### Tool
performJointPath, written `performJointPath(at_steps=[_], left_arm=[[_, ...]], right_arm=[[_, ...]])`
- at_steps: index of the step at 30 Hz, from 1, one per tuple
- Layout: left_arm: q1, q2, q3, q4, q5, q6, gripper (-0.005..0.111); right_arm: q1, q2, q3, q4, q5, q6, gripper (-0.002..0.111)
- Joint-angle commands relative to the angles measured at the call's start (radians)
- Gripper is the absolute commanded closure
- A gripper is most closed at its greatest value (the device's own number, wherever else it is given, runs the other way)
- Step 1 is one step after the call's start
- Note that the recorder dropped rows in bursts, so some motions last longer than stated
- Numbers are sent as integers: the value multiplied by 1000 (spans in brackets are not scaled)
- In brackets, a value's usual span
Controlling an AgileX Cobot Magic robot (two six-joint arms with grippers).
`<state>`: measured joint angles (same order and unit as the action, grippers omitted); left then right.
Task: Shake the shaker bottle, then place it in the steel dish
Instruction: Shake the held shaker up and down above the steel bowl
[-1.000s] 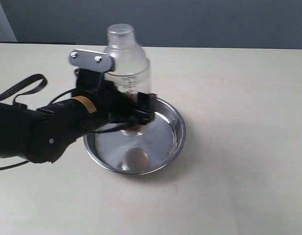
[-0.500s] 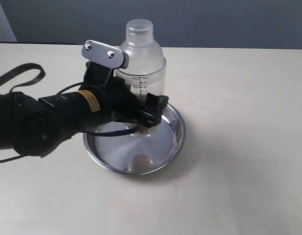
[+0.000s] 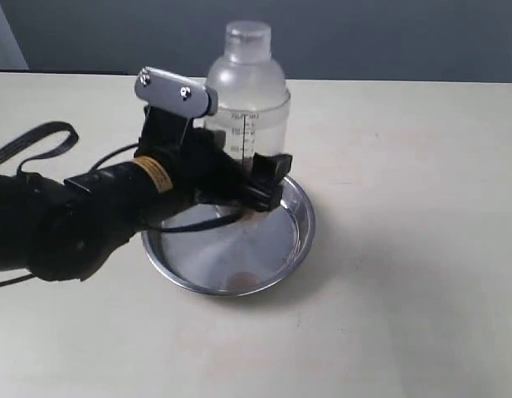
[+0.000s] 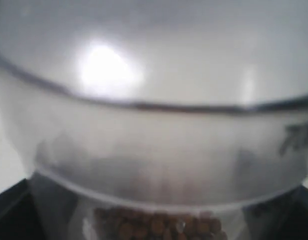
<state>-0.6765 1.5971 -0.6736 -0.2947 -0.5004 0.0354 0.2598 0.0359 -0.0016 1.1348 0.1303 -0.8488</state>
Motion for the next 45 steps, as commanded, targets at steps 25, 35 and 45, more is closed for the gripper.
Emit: performJointPath(at_steps=[25, 35, 45], left_arm=[[38, -65, -7, 113, -96, -108, 106], [56, 8, 3, 227, -121, -228, 106], [56, -113, -95, 285, 41, -180, 106]], right_arm=[[-1, -4, 2, -5, -9, -4, 109], [-1, -4, 2, -5, -9, -4, 109], [-1, -4, 2, 4, -9, -4, 109]])
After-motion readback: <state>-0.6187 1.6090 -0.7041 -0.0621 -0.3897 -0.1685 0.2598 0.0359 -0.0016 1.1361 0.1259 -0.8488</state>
